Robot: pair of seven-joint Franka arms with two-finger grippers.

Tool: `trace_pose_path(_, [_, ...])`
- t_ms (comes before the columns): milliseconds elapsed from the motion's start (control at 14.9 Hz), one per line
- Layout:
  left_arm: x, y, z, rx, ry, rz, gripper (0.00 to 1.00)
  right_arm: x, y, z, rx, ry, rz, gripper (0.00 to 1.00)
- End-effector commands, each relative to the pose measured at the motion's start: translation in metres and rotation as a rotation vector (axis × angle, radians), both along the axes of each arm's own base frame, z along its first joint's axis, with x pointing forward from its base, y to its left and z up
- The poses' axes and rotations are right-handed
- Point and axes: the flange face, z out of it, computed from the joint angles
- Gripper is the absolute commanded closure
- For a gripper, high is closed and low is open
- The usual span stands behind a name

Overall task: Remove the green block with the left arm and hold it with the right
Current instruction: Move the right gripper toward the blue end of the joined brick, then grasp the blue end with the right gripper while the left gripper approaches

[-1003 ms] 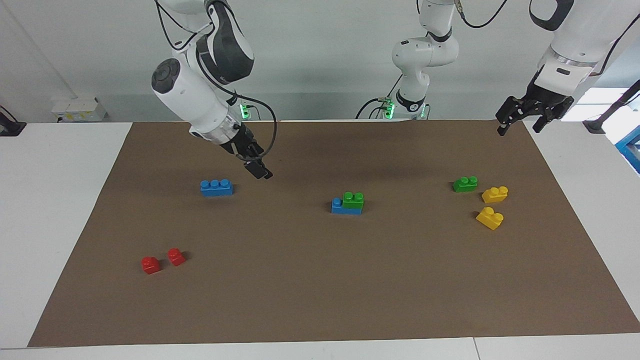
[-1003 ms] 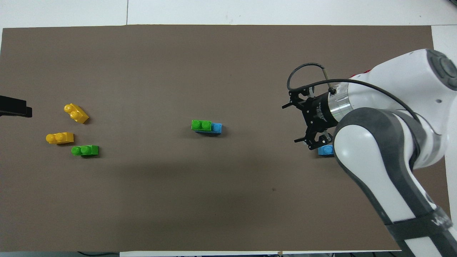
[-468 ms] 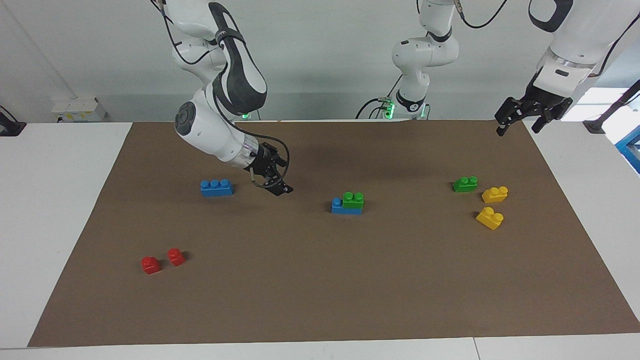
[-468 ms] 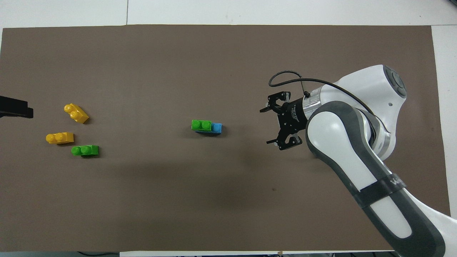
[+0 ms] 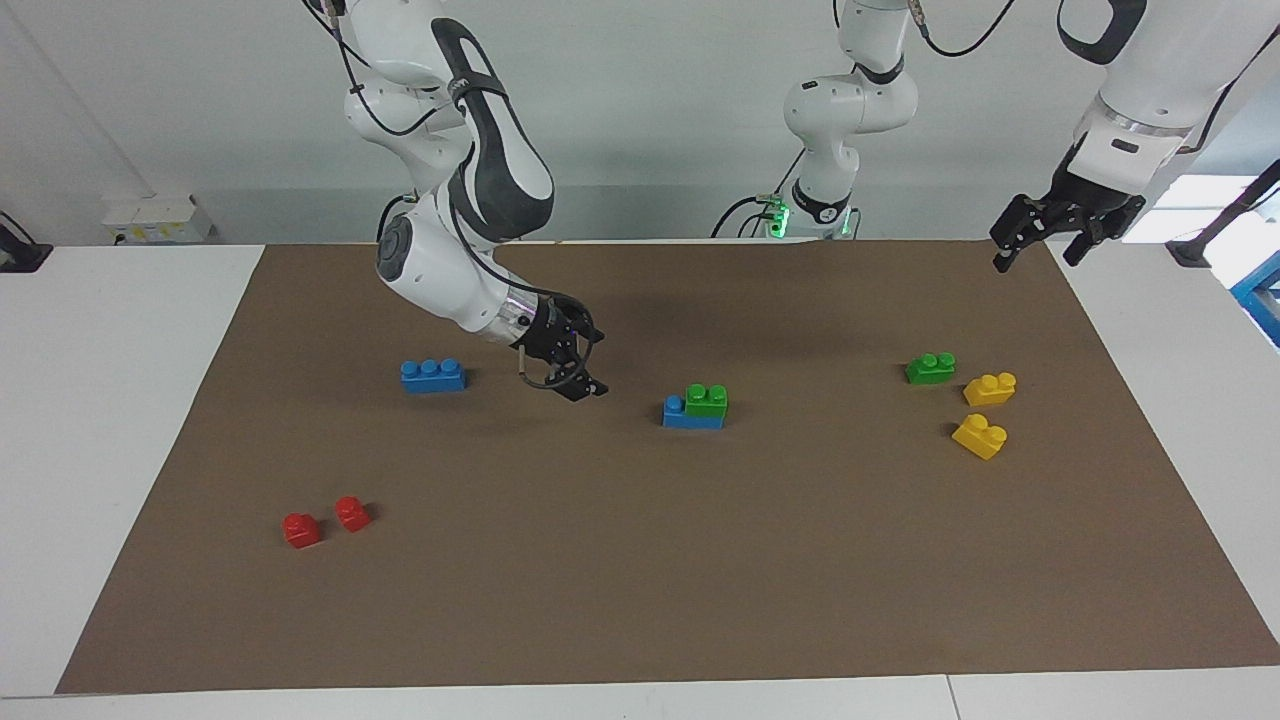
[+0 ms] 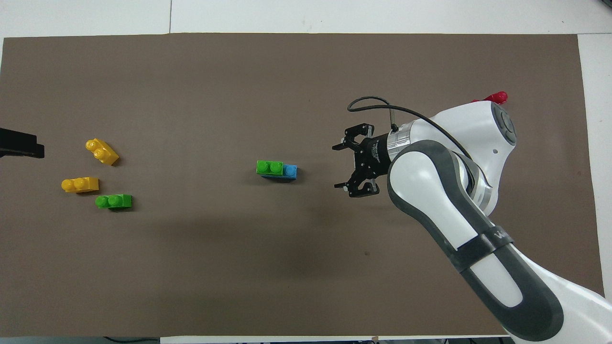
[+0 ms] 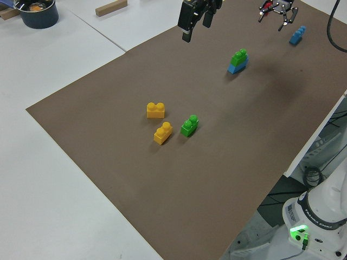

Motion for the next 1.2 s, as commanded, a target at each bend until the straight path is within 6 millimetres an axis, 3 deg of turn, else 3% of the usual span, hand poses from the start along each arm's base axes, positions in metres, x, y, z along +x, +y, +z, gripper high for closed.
trace_pose_path(0, [-0.009, 0.001, -0.002, -0.008, 0.004, 0.024, 0.00, -0.006, 0.024, -0.020, 0.002, 0.010, -0.026, 0.05])
trace_pose_path(268, [-0.011, -0.008, -0.004, -0.013, 0.005, 0.142, 0.00, -0.007, 0.031, -0.039, -0.009, 0.024, -0.032, 0.05])
trace_pose_path(401, [-0.011, -0.016, -0.006, -0.016, 0.008, 0.245, 0.00, -0.014, 0.053, -0.047, -0.001, 0.014, -0.044, 0.05])
trace_pose_path(669, [-0.016, -0.055, -0.008, -0.023, 0.010, 0.438, 0.00, -0.018, 0.072, -0.068, -0.002, -0.002, -0.092, 0.05])
trace_pose_path(803, [-0.019, -0.067, -0.011, -0.032, 0.018, 0.557, 0.00, -0.019, 0.072, -0.075, -0.006, 0.003, -0.096, 0.05])
trace_pose_path(1137, [-0.036, -0.112, -0.032, -0.067, -0.003, 0.856, 0.00, -0.020, 0.082, -0.092, -0.016, -0.008, -0.122, 0.06])
